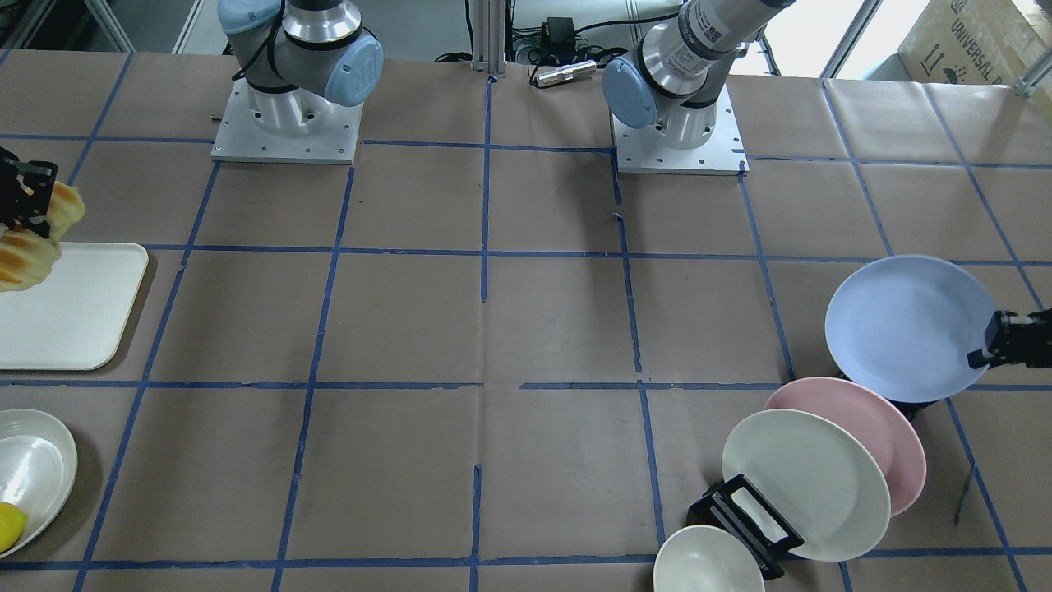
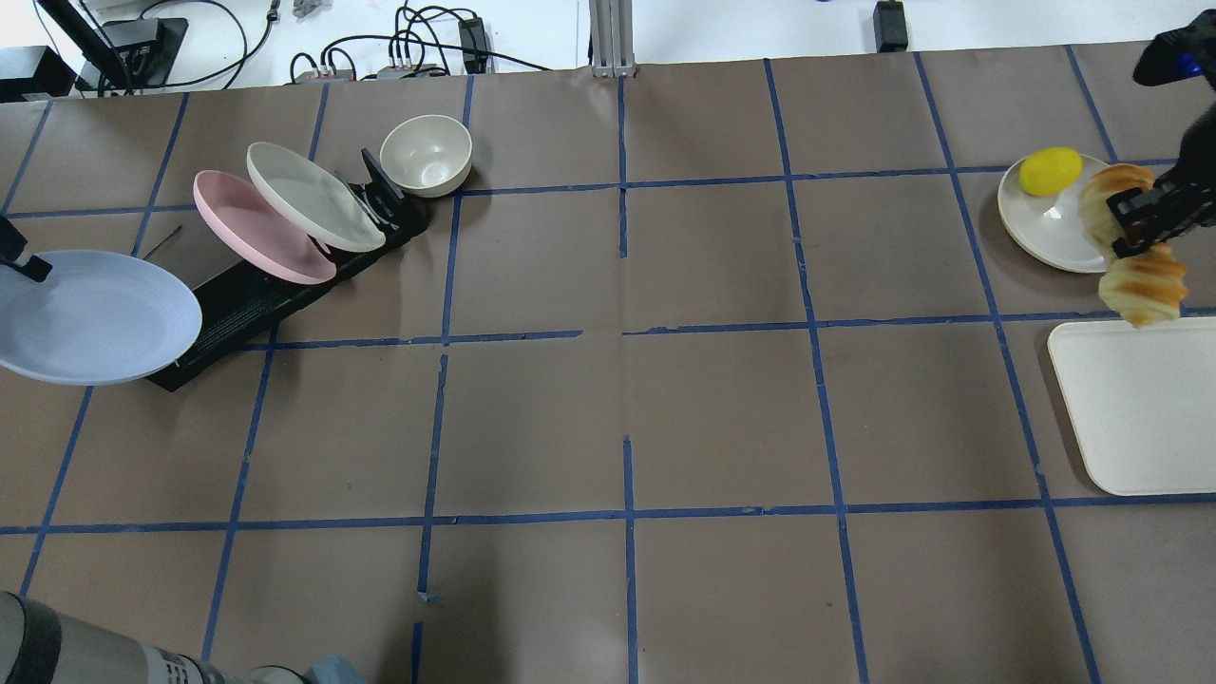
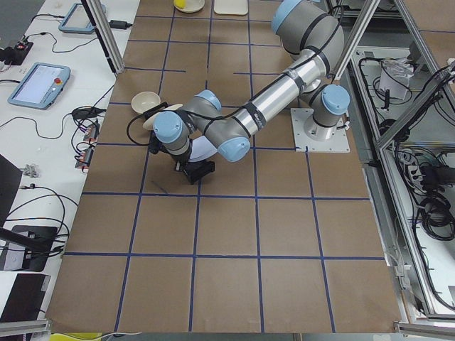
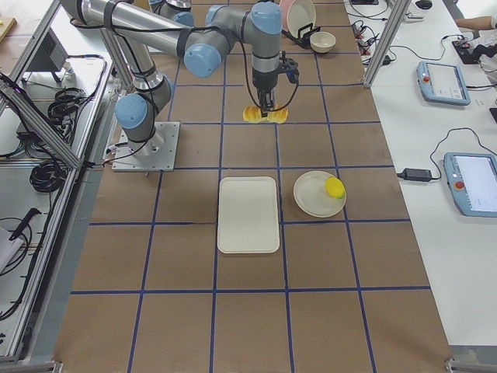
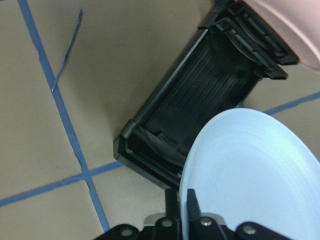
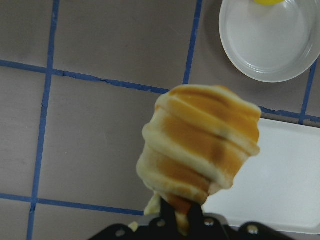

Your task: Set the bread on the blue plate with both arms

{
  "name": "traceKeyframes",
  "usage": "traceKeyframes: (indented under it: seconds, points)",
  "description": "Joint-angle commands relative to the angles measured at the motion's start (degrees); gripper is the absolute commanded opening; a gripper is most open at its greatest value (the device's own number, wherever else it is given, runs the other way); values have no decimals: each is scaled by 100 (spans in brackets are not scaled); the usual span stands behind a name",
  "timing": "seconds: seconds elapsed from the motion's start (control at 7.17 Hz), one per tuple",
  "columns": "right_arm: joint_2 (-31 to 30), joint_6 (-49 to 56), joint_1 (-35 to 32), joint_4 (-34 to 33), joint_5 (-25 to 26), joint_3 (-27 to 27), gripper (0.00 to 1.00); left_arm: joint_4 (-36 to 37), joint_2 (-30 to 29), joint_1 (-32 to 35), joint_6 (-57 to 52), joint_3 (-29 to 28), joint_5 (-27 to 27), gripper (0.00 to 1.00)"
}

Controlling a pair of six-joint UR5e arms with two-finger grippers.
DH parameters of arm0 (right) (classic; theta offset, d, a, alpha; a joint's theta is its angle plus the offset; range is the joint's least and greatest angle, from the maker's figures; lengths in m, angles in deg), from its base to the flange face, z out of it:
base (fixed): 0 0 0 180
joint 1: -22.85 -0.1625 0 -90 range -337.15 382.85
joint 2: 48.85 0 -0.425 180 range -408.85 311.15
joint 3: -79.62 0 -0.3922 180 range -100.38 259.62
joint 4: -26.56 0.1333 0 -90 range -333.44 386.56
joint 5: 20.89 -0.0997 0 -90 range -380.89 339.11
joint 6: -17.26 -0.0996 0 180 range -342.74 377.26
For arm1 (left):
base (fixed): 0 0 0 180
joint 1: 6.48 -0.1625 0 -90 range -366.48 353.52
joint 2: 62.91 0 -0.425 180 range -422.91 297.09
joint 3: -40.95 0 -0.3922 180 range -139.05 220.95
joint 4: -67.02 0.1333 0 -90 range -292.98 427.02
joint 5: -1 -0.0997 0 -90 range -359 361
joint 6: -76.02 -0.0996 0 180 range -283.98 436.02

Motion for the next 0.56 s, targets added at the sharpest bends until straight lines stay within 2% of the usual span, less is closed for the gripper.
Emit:
traceKeyframes:
  seconds: [0.0, 0.14, 0.28, 0.42]
  points:
    - [-240, -1114, -879, 372, 49, 96, 1, -725, 1276, 54, 280, 462, -11, 7]
    - [-242, -1485, -1256, 591, 40, 236, 1, -684, 1734, 150, 804, 1005, 50, 7]
    - [-207, -1976, -1556, 715, 13, 299, 1, -483, 2035, 534, 1375, 1628, 77, 7]
    - [-198, -2250, -1716, 778, -30, 273, 1, 598, 2072, 1199, 2373, 2174, 156, 7]
